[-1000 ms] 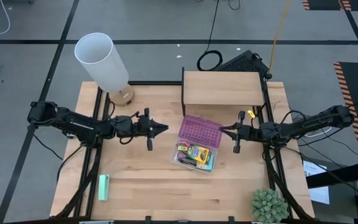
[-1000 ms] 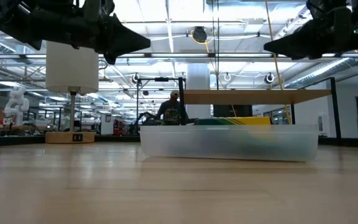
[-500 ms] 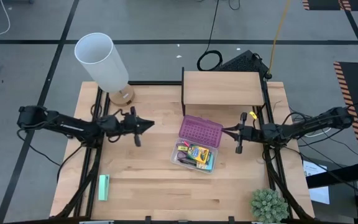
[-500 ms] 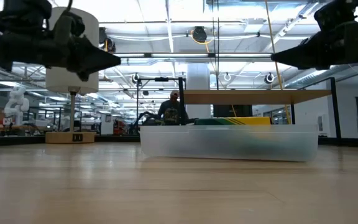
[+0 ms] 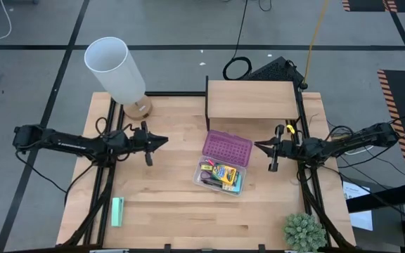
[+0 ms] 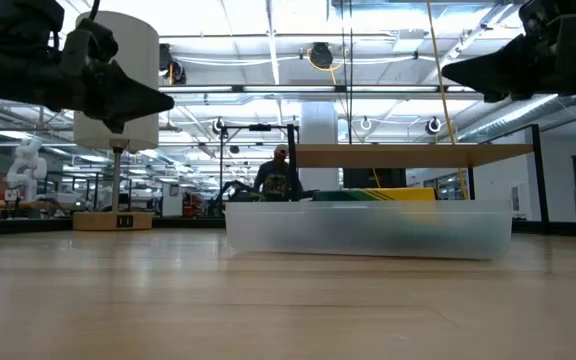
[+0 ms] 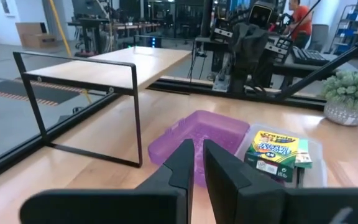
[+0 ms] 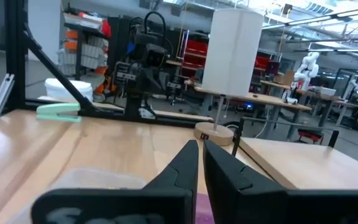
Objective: Pack school essentials
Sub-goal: Return to Home Position
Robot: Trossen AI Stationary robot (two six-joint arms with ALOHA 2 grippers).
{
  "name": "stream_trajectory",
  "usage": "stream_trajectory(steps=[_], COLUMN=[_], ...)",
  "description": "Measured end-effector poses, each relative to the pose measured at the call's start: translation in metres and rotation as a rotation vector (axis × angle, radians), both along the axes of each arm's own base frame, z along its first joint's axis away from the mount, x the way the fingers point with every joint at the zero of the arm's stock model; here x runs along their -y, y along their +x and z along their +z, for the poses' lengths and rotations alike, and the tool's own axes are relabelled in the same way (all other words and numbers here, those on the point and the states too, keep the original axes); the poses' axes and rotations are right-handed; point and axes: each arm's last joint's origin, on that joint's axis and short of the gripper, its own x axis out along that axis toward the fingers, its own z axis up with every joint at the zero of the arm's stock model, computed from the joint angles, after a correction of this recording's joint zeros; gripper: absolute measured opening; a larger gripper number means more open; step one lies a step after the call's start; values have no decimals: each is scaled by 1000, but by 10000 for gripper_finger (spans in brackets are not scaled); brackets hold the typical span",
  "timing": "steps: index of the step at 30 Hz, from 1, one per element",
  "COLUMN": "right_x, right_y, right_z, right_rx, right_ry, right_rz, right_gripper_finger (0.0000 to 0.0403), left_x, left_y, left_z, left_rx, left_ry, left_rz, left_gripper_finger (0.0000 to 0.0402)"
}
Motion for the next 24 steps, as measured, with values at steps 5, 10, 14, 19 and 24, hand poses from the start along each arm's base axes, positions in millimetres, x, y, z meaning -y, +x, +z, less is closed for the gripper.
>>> stream_trajectory(steps=[5,10,14,19,24], right_x=[0,0,1,2,3], right_y=[0,-1,-4,-8,-13], right_z=[-2,0,4,4,2], right_rx=[-16,4,31,30,11], right_ry=[-4,0,-2,-4,-7], right_rz=[0,-1,-3,-3,-4], right_gripper_finger=[17,17,17,17,17], left_x=[0,1,1,2,4], left_y=[-6,-12,-15,-17,-18], left_z=[1,4,5,6,8], left_rx=[-17,-15,-4,-2,9], left_ry=[0,-1,-6,-6,0], left_rz=[-1,-1,-1,-10,-24], left_gripper_finger=[35,35,35,35,35])
